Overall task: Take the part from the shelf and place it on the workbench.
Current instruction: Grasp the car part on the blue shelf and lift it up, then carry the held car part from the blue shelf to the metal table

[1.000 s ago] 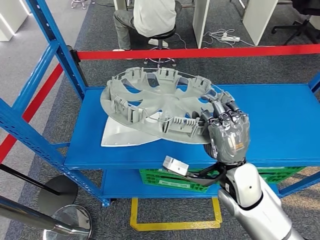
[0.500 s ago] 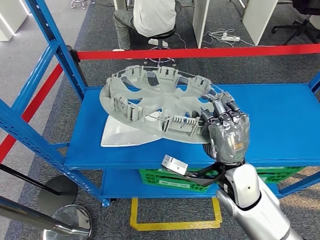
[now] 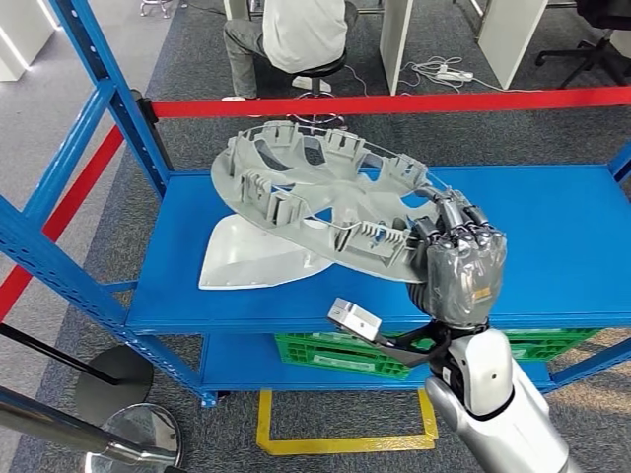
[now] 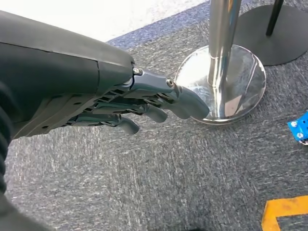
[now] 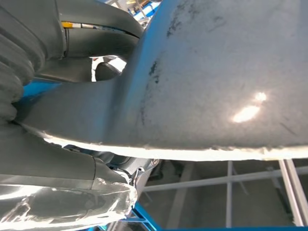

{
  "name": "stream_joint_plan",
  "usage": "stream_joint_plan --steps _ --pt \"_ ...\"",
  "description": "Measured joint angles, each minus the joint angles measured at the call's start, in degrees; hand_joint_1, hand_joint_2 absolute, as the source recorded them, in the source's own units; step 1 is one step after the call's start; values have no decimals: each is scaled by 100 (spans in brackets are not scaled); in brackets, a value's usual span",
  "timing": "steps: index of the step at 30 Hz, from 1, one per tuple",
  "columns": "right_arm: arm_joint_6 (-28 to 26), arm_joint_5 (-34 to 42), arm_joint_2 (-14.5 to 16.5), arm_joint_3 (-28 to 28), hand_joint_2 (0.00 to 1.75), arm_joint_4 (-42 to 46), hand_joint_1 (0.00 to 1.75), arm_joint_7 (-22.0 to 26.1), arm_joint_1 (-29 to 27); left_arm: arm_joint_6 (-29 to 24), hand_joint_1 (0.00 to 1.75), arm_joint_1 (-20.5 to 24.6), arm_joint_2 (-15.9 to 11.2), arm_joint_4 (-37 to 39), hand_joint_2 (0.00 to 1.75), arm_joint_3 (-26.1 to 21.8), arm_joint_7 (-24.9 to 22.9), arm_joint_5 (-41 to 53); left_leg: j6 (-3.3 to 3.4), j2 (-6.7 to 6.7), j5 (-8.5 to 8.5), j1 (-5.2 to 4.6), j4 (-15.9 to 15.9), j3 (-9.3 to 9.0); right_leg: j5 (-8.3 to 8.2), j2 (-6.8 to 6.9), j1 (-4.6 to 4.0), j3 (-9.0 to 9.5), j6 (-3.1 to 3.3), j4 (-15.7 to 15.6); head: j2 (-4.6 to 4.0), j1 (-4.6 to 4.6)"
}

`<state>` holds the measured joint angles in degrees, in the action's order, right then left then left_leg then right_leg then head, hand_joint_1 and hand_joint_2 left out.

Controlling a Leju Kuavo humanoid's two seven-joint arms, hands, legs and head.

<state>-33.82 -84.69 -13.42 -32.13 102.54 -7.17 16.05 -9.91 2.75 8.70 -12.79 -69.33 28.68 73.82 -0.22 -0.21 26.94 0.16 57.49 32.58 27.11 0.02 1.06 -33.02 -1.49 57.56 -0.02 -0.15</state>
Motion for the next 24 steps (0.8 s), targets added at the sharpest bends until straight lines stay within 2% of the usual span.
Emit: stream_joint_plan --steps 24 --pt "-55 45 110 172 175 48 175 -9 -120 -87 0 0 2 0 175 0 -97 28 0 0 0 0 0 0 0 -1 0 0 0 0 0 0"
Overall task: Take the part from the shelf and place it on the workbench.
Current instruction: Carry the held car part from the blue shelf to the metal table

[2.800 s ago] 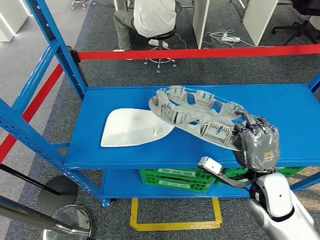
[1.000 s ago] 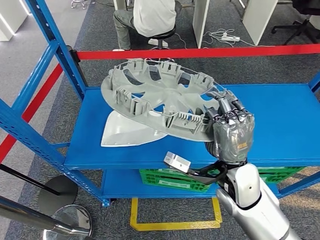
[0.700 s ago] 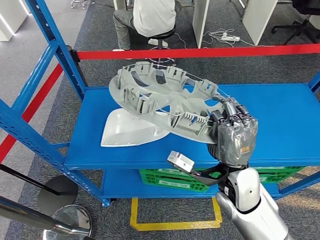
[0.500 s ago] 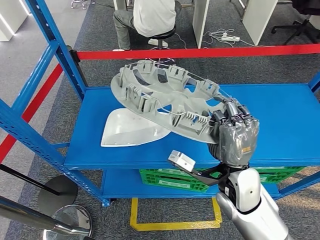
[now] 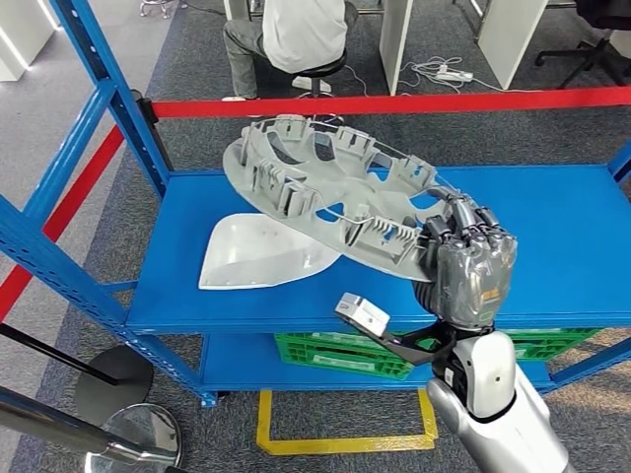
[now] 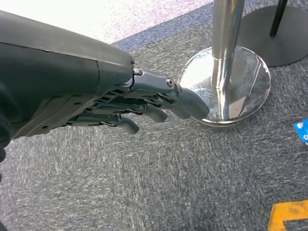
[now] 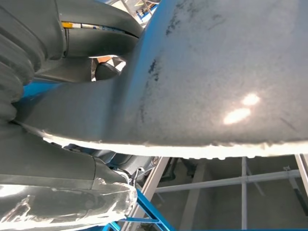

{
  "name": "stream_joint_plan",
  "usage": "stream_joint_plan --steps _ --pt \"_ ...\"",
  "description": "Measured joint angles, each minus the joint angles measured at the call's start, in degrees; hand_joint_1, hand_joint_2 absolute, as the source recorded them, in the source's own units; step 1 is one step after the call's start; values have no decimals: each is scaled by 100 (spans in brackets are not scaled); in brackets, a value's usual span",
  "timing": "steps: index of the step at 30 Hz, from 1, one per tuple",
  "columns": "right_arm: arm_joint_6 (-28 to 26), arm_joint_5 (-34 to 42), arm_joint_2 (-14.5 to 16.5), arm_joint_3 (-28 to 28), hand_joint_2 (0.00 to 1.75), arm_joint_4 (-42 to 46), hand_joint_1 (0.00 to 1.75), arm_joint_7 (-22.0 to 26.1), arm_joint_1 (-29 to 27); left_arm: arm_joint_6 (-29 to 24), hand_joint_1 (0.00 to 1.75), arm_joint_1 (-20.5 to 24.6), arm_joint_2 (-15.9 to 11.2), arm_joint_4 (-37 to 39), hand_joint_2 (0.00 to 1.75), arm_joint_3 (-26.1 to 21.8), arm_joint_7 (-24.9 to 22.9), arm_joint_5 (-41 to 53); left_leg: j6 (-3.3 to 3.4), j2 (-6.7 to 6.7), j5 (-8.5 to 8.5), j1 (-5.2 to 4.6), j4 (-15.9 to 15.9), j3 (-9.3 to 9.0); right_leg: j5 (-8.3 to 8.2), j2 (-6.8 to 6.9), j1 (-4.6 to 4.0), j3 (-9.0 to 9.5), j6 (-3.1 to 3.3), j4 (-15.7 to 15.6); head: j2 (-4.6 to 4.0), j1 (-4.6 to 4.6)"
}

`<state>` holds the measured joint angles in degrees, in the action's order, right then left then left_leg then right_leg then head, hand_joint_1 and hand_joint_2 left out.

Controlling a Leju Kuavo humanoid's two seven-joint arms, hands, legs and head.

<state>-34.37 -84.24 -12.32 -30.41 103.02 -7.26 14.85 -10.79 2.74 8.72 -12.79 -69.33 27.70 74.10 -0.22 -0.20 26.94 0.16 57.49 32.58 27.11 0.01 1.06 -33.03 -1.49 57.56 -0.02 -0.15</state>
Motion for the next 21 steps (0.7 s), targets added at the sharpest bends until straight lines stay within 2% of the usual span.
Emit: stream_joint_plan --steps 6,12,18,21 --pt "-30 191 20 5 175 1 175 81 0 0 0 1 0 0 175 0 -16 3 0 0 0 0 0 0 0 0 0 0 0 0 0 0" --pt "-3 909 54 -1 175 54 175 261 5 -16 0 0 7 0 175 0 -65 -16 5 0 4 -3 9 2 -2 0 5 0 -3 -3 0 0" --pt "-6 1033 69 -7 175 129 175 330 -11 -21 0 -2 9 0 175 -2 -85 -22 64 -1 35 -18 67 26 -13 1 25 4 -42 -13 0 -3" --pt "-6 1034 69 -6 175 169 175 338 -14 -22 0 -1 16 0 175 -2 -85 -22 144 3 -16 2 -9 4 2 0 25 -4 -98 -26 0 1"
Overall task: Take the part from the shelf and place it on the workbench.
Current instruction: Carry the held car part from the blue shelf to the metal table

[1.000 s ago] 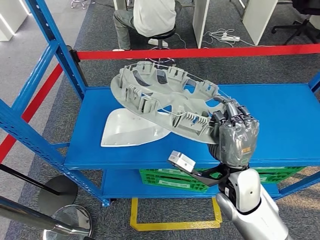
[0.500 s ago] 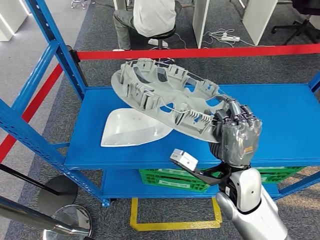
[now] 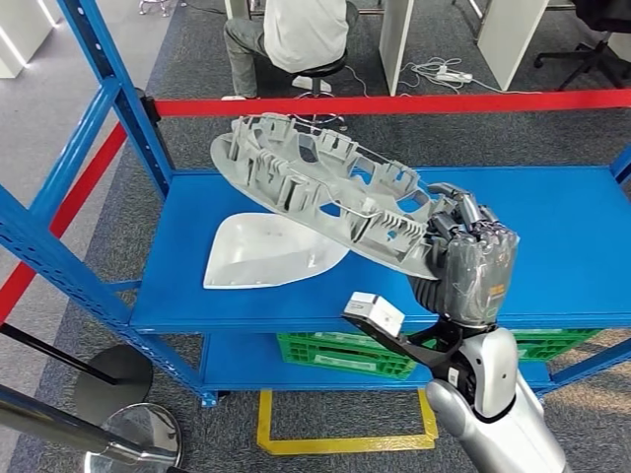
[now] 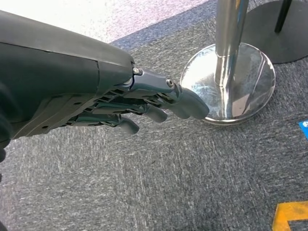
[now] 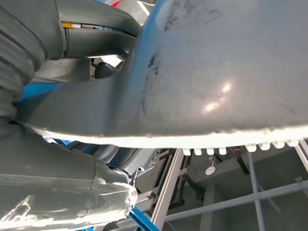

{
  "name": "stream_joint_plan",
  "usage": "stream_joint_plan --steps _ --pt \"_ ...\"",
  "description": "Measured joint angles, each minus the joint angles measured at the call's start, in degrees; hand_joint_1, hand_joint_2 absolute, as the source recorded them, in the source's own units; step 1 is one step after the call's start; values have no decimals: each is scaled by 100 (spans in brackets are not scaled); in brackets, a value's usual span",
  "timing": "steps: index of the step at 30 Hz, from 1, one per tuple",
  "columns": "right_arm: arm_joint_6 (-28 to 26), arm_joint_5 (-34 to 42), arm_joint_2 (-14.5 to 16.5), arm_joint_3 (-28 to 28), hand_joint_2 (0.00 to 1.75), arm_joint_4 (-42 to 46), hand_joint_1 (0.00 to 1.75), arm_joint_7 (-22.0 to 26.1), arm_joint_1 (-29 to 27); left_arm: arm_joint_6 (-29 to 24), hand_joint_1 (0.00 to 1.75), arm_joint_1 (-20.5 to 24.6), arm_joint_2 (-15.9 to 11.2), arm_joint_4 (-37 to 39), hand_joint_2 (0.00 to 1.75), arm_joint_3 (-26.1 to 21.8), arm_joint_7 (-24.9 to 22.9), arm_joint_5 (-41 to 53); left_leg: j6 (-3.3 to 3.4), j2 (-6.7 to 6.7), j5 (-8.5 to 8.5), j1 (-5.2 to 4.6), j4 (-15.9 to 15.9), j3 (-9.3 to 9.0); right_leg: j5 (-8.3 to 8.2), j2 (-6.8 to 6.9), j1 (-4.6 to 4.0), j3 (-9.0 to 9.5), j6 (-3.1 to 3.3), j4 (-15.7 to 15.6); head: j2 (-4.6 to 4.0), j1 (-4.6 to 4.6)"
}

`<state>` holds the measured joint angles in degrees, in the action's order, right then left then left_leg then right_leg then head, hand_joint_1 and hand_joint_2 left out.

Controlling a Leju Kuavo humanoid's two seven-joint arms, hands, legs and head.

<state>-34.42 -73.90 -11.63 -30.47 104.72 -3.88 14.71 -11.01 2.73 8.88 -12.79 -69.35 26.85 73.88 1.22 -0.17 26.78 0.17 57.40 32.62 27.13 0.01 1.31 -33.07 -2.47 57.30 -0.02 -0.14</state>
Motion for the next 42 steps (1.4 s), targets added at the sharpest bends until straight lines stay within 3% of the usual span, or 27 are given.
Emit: stream_joint_plan --steps 2,4,5,6,7,9,11,16,18,20,21,22,23,25,27,30,32,33,35,37,38,39,40,42 --pt "0 0 0 3 175 21 175 4 5 -4 0 4 10 0 175 0 -1 -1 54 7 -47 31 -76 -32 208 -2 -5 -155 -24 308 0 15" --pt "0 0 0 4 175 24 175 9 0 -6 0 6 19 0 175 -1 -1 -2 68 9 -50 32 -82 -33 562 -3 -4 -518 -41 1069 0 25" --pt "1 0 0 4 175 22 175 13 -11 -5 0 5 24 0 175 -1 -1 -1 68 8 -47 31 -79 -34 675 -3 -2 -695 -53 1424 0 26" --pt "3 0 0 4 175 21 175 16 -23 -4 0 4 29 0 175 -1 -1 -1 64 6 -43 33 -77 -36 684 -2 2 -797 -64 1609 0 26" --pt "7 1 0 4 175 20 175 20 -32 -4 0 4 35 0 175 -1 -1 0 54 0 -34 38 -72 -41 575 0 9 -788 -73 1554 0 29" --pt "12 6 4 4 175 18 175 25 -44 -7 0 4 51 0 175 -1 -1 3 2 -15 1 54 -42 -55 176 7 33 -473 -88 859 0 29" --pt "13 30 28 2 175 13 175 29 -44 -25 0 7 57 0 175 -1 -6 4 -77 -27 43 41 19 -35 -22 3 34 -149 -69 228 0 40" --pt "54 172 82 -3 175 -2 175 38 -82 -85 0 18 61 0 175 0 -51 -2 -191 -22 154 45 162 27 14 -20 20 -84 112 132 0 10" --pt "61 184 91 -4 175 -2 175 38 -83 -93 0 24 61 0 175 -1 -58 -2 -234 -15 452 49 659 249 17 -7 26 -76 172 127 0 -9" --pt "62 188 99 -6 175 -5 175 39 -83 -95 0 21 63 0 175 -1 -64 -2 -250 -13 785 50 1419 617 24 -1 14 -76 200 128 0 -19" --pt "62 189 104 -7 175 -8 175 39 -86 -95 0 18 66 0 175 -1 -68 -2 -246 -13 845 50 1685 756 27 -2 7 -72 206 128 0 -20" --pt "62 189 108 -8 175 -12 175 40 -91 -97 0 15 68 0 175 -1 -72 -2 -234 -13 797 48 1765 814 31 -5 -1 -66 210 129 0 -19" --pt "61 188 113 -9 175 -15 175 40 -97 -100 0 15 70 0 175 -1 -77 -1 -214 -12 646 47 1647 781 34 -11 -8 -55 213 129 0 -20" --pt "58 182 125 -12 175 -17 175 40 -103 -124 0 20 69 0 175 -1 -89 3 -157 -13 195 39 926 476 44 -24 -15 -30 207 129 0 -20" --pt "58 167 140 -16 175 -19 175 40 -101 -167 0 28 71 0 175 -1 -106 10 -114 -16 -28 19 331 218 50 -34 -36 -34 177 138 0 -20" --pt "63 138 158 -19 175 -30 175 32 -111 -205 0 31 82 0 175 -1 -123 31 -78 -23 -10 6 149 162 31 -33 -50 -59 89 114 0 -13" --pt "64 129 164 -16 175 -39 175 24 -126 -215 0 26 87 0 175 -1 -126 47 -20 -21 -50 28 96 152 129 -28 -47 -118 32 205 0 0" --pt "63 126 164 -15 175 -45 175 22 -132 -224 0 30 90 0 175 -1 -127 52 12 -18 -71 39 71 148 266 -26 -47 -211 13 407 0 12" --pt "61 119 164 -15 175 -61 175 21 -149 -246 0 39 91 0 175 -1 -135 55 45 -14 -89 32 68 161 646 -21 -44 -526 -8 1126 0 28" --pt "61 114 164 -15 175 -86 175 21 -176 -269 0 36 96 0 175 -1 -150 59 59 -13 -98 11 72 172 819 -20 -45 -751 -16 1668 0 27" --pt "61 111 164 -16 175 -101 175 21 -188 -277 0 33 98 0 175 -1 -155 59 63 -14 -102 2 73 173 747 -20 -47 -722 -9 1641 0 28" --pt "61 109 164 -16 175 -113 175 21 -195 -283 0 31 101 0 175 0 -161 59 64 -17 -104 -7 77 172 578 -19 -50 -576 10 1374 0 28" --pt "61 107 164 -17 175 -121 175 21 -197 -286 0 30 105 0 175 0 -163 59 63 -21 -106 -13 82 171 383 -18 -56 -357 35 962 0 28" --pt "60 101 167 -17 175 -125 175 21 -190 -291 0 32 111 0 175 0 -172 59 35 -26 -119 -39 103 193 162 -11 -73 25 81 265 0 25"
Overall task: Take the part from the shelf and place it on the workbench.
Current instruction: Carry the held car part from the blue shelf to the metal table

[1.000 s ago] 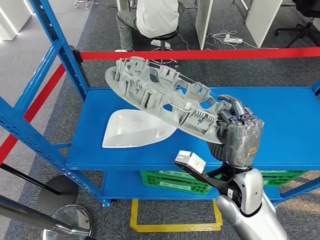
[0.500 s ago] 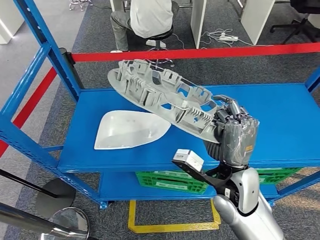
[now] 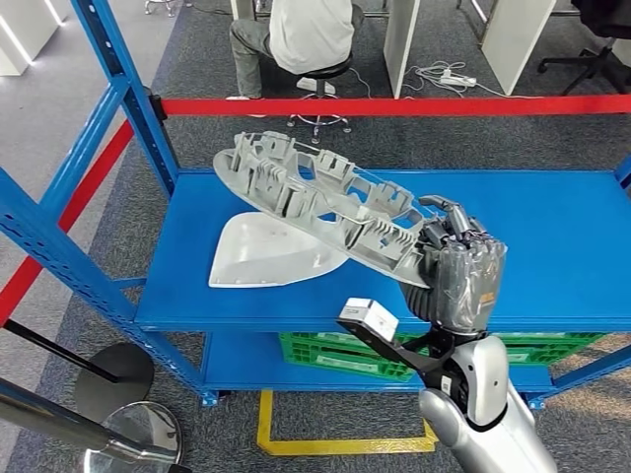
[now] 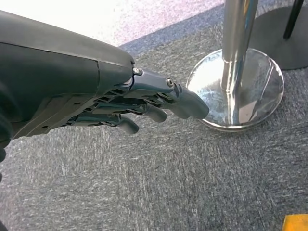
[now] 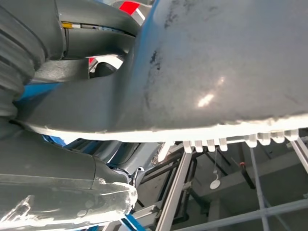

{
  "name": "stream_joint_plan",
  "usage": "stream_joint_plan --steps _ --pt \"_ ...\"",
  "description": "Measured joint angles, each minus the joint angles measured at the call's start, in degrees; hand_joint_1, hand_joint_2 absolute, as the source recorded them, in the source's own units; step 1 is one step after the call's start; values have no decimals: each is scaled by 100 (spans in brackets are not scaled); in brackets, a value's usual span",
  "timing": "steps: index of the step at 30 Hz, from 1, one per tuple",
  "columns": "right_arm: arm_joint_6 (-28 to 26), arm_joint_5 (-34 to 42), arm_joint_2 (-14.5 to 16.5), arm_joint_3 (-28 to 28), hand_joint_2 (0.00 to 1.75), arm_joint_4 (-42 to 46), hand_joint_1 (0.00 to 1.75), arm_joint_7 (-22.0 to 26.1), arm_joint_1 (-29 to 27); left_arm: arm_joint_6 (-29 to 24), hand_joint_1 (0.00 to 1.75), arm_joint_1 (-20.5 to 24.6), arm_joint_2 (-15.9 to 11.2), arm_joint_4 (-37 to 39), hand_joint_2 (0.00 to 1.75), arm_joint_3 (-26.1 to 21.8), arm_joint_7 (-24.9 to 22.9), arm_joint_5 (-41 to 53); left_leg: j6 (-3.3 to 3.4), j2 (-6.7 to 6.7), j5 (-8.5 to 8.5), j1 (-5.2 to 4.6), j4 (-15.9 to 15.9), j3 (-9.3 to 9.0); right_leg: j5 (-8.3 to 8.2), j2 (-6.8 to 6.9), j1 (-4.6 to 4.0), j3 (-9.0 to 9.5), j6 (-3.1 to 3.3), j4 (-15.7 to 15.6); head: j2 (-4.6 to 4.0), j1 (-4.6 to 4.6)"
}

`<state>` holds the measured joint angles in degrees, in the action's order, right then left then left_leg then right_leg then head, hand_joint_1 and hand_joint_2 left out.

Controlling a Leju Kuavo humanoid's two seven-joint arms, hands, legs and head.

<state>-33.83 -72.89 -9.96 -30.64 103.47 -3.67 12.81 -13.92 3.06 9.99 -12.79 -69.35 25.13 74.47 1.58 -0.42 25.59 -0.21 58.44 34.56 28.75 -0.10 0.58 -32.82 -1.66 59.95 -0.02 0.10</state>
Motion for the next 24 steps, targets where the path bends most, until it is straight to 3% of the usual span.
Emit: stream_joint_plan --steps 2,5,7,9,11,12,14,16,20,22,24 --pt "1 -5 4 1 175 0 175 -2 2 -1 0 1 3 0 175 0 -8 2 -58 1 -33 -14 12 36 -18 -5 -18 95 23 -189 0 -6" --pt "13 -22 6 2 175 0 175 -15 -4 -1 0 -1 2 0 175 1 -11 6 -145 3 16 -1 59 66 -90 1 0 70 97 -220 0 -13" --pt "19 -34 7 2 175 0 175 -24 -5 -1 0 0 -3 0 175 2 -12 5 -213 9 335 20 422 199 -145 27 24 45 159 -246 0 -34" --pt "15 -50 8 2 175 -1 175 -35 -17 -3 0 -2 -9 0 175 2 -16 3 -271 14 775 48 1163 461 -184 38 24 -11 180 -240 0 -52" --pt "11 -63 7 4 175 -7 175 -51 -55 -8 0 -6 -13 0 175 2 -26 2 -298 14 927 70 1578 548 -224 41 23 -71 171 -230 0 -53" --pt "11 -65 7 7 175 -12 175 -63 -79 -10 0 -7 -14 0 175 2 -31 3 -300 15 832 79 1448 431 -242 40 23 -96 161 -224 0 -54" --pt "9 -62 7 18 175 -17 175 -84 -121 -15 0 -1 -17 0 175 2 -37 4 -281 13 518 89 698 -34 -272 34 23 -131 131 -208 0 -54" --pt "3 -59 7 40 175 -17 175 -91 -149 -16 0 14 -19 0 175 3 -35 6 -232 4 362 79 82 -369 -307 29 7 -170 78 -186 0 -50" --pt "-20 -66 6 104 175 -17 175 -99 -259 -15 0 3 -21 0 175 4 -35 7 -73 7 276 56 -52 -344 -346 25 14 -252 -72 -168 0 -46" --pt "-42 -71 6 171 175 -17 175 -112 -349 -14 0 4 -28 0 175 4 -36 3 27 21 190 67 -88 -281 -50 16 20 -408 -115 163 0 -19" --pt "-83 -81 6 239 175 -17 175 -120 -452 -10 0 10 -33 0 175 4 -37 -5 78 25 122 46 -82 -190 441 15 21 -657 -134 896 0 8"
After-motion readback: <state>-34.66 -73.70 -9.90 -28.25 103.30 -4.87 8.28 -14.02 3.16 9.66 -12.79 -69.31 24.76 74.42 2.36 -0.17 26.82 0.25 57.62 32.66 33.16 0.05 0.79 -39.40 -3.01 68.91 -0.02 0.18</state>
